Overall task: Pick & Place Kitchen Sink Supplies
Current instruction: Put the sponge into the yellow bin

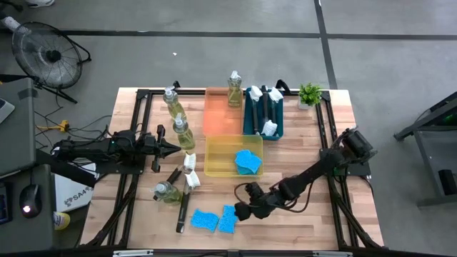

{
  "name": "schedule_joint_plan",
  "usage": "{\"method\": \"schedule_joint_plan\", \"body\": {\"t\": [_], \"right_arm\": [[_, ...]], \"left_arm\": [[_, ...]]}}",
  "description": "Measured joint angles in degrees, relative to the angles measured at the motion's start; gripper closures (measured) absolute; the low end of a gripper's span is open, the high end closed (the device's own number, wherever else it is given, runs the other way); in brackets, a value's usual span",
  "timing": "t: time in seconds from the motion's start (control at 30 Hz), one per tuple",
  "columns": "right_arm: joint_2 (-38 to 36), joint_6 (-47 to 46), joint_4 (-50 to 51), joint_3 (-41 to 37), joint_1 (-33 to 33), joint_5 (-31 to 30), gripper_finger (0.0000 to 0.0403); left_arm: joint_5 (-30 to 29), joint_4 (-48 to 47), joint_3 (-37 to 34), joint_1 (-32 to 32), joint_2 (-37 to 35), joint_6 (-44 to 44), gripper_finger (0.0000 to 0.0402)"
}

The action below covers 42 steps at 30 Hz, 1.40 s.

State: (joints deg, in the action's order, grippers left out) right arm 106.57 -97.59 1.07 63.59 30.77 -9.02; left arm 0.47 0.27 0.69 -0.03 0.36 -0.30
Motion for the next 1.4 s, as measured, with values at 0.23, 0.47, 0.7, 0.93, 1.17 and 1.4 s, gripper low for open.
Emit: {"method": "schedule_joint_plan", "body": {"t": [0.23, 0.47, 0.7, 0.93, 1.17, 1.4], "right_arm": [[2.4, -0.1, 4.1, 4.1, -0.3, 1.9, 0.0127], [4.8, -1.0, 14.9, 9.4, -0.5, 4.8, 0.0127], [7.1, -0.3, 15.3, 11.9, -1.5, 3.8, 0.0127], [9.4, -0.1, 14.5, 12.2, -2.0, 3.0, 0.0128], [9.5, 0.0, 14.6, 12.2, -2.6, 0.8, 0.0128], [10.6, 0.1, 14.0, 12.2, -2.8, 1.4, 0.0128]], "left_arm": [[0.0, 0.0, 0.0, 0.0, 0.0, 0.0, 0.0401], [0.0, 0.0, 0.0, 0.0, 0.0, 0.0, 0.0401], [0.0, 0.0, 0.0, 0.0, 0.0, 0.0, 0.0401], [0.0, 0.0, 0.0, 0.0, 0.0, 0.0, 0.0401], [0.0, 0.0, 0.0, 0.0, 0.0, 0.0, 0.0401], [0.0, 0.0, 0.0, 0.0, 0.0, 0.0, 0.0401]]}}
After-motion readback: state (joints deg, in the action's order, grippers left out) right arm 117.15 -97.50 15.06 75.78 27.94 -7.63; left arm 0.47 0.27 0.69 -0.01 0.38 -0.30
